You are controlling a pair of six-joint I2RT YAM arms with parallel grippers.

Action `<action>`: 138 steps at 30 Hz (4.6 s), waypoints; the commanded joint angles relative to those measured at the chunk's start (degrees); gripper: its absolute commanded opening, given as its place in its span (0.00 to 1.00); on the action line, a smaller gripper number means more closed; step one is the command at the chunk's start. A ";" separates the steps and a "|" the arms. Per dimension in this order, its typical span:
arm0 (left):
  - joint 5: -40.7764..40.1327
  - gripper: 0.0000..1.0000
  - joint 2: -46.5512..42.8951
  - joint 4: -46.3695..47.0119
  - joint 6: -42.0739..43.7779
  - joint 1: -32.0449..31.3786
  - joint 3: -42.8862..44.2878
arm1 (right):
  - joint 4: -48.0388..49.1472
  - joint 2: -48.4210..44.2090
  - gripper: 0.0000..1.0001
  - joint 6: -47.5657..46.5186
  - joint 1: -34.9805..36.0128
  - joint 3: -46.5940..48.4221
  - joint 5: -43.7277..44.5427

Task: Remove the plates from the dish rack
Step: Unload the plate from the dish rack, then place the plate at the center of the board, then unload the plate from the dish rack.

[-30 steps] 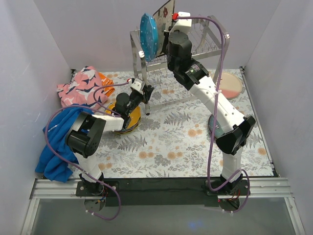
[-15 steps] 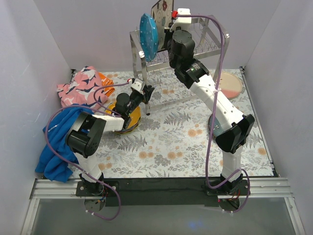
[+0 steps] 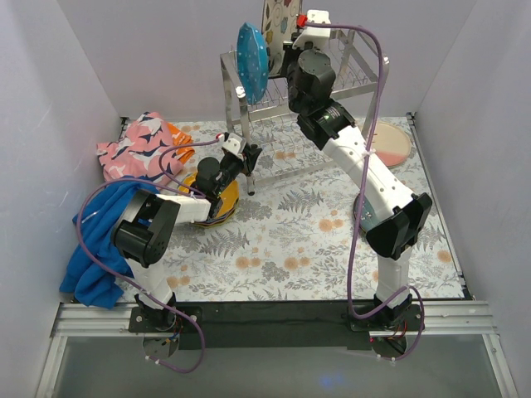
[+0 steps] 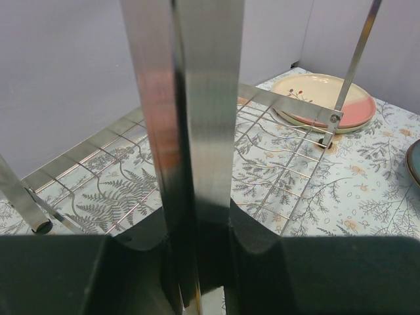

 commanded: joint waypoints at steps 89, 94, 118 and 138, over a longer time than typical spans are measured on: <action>-0.78 0.00 0.56 -2.30 1.19 2.29 0.65 | -10.60 -80.52 0.01 54.19 -17.20 -88.67 -38.16; -0.95 0.00 0.47 -1.95 1.89 2.29 -0.23 | -6.13 -80.44 0.01 53.49 -17.21 -96.15 -44.04; -0.43 0.00 -1.20 -3.53 2.86 2.29 -1.46 | -8.12 -77.97 0.42 50.16 -17.29 -113.05 -40.54; 3.00 0.00 -0.76 -2.48 -0.12 2.29 -2.34 | -7.86 -47.86 0.54 31.45 -11.68 -58.86 -32.46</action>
